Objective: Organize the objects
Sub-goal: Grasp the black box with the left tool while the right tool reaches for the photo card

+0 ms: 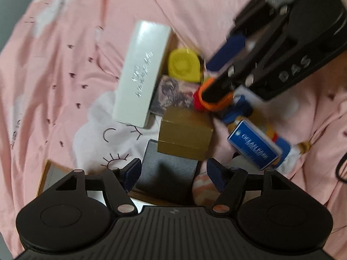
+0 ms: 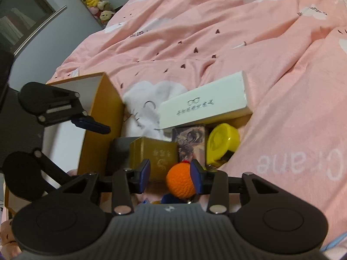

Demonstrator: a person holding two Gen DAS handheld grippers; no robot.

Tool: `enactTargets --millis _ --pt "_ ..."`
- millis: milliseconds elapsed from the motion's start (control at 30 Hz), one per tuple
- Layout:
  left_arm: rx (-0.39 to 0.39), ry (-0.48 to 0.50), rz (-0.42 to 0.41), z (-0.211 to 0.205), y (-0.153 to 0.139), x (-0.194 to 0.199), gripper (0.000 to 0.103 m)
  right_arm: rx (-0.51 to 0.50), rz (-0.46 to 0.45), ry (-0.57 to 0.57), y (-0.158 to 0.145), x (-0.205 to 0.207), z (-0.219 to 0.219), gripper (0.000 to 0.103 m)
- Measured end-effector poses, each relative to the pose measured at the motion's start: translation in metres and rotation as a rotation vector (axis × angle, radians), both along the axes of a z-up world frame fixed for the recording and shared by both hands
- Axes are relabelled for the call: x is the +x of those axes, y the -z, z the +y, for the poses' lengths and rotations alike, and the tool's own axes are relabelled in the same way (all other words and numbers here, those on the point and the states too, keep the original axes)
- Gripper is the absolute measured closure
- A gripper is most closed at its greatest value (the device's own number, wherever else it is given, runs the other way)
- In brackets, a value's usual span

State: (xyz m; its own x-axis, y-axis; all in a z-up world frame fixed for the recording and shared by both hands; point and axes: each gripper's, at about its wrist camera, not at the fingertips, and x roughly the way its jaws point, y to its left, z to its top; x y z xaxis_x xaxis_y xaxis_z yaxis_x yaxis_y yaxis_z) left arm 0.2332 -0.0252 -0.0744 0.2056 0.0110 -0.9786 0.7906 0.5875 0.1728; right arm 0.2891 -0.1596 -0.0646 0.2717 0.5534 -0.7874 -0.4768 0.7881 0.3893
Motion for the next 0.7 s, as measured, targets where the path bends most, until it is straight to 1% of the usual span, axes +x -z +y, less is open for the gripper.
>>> enactTargets --millis 133,200,233,300,433,600,700 --pt "0.091 0.055 0.080 -0.007 0.023 0.016 0.018 0.023 0.011 0.021 0.008 0.011 -0.005 0.059" --pt "0.112 0.073 0.118 -0.009 0.032 0.022 0.018 0.035 0.021 0.023 0.011 0.014 -0.007 0.058" --pt "0.118 0.078 0.135 -0.009 0.035 0.026 0.018 0.038 0.023 0.021 0.012 0.015 -0.008 0.055" --pt "0.131 0.086 0.157 -0.009 0.040 0.032 0.017 0.041 0.026 0.017 0.014 0.017 -0.008 0.054" --pt "0.126 0.073 0.206 -0.007 0.051 0.038 0.017 0.052 0.030 0.002 0.017 0.022 -0.008 0.054" --pt "0.127 0.064 0.201 -0.002 0.060 0.036 0.015 0.063 0.024 -0.029 0.021 0.027 -0.003 0.056" --pt "0.111 0.027 0.198 0.004 0.061 0.036 0.016 0.056 0.025 -0.036 0.024 0.031 0.003 0.056"
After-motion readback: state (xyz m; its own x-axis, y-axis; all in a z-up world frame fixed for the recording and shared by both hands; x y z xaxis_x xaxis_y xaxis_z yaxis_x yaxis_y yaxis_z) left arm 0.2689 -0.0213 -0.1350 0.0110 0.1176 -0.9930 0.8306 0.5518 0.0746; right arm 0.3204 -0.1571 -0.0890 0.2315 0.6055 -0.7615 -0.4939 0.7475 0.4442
